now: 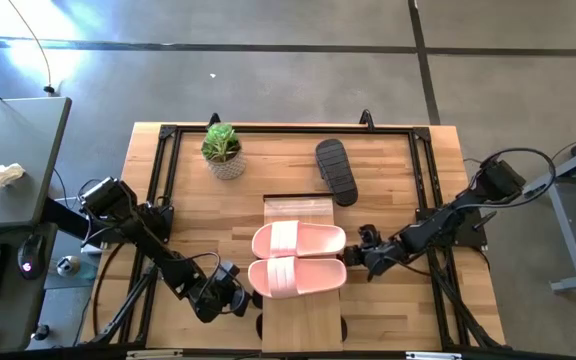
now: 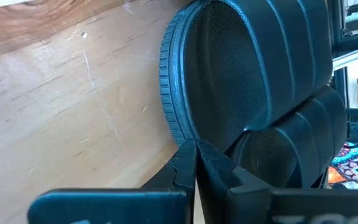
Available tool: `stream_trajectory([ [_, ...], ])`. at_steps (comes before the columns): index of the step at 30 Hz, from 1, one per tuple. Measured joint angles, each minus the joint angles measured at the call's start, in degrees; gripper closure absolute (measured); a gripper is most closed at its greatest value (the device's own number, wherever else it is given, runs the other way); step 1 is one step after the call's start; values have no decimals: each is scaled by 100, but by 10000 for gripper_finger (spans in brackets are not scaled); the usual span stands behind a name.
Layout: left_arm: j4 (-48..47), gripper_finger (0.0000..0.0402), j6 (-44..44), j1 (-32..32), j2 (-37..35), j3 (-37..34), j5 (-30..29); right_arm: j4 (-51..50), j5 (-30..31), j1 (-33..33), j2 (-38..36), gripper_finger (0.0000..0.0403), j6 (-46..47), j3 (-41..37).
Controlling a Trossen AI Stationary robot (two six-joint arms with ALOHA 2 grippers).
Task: Pick and place slides into the shelf
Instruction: Adjust the black slipper under the shelf
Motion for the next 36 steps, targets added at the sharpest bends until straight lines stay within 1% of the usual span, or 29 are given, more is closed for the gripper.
stream_trajectory([
  [5,41,401,42,2,0,0,-15,120,-164,-122,0,403,-253,0],
  [12,43,401,52,4,0,0,-23,161,-273,-129,0,403,-222,0],
  [16,43,402,63,4,0,0,-26,-179,12,40,0,403,339,5],
  [19,45,401,63,4,0,0,-21,-297,4,180,0,403,430,5],
  [25,47,402,61,15,0,0,-13,246,31,427,0,403,428,5],
  [28,88,402,125,92,-2,0,81,280,125,461,0,403,420,27],
  [33,172,402,361,277,-2,0,306,182,82,394,0,403,363,42],
  [36,134,402,333,265,-4,0,400,-17,-1,418,0,403,470,44],
])
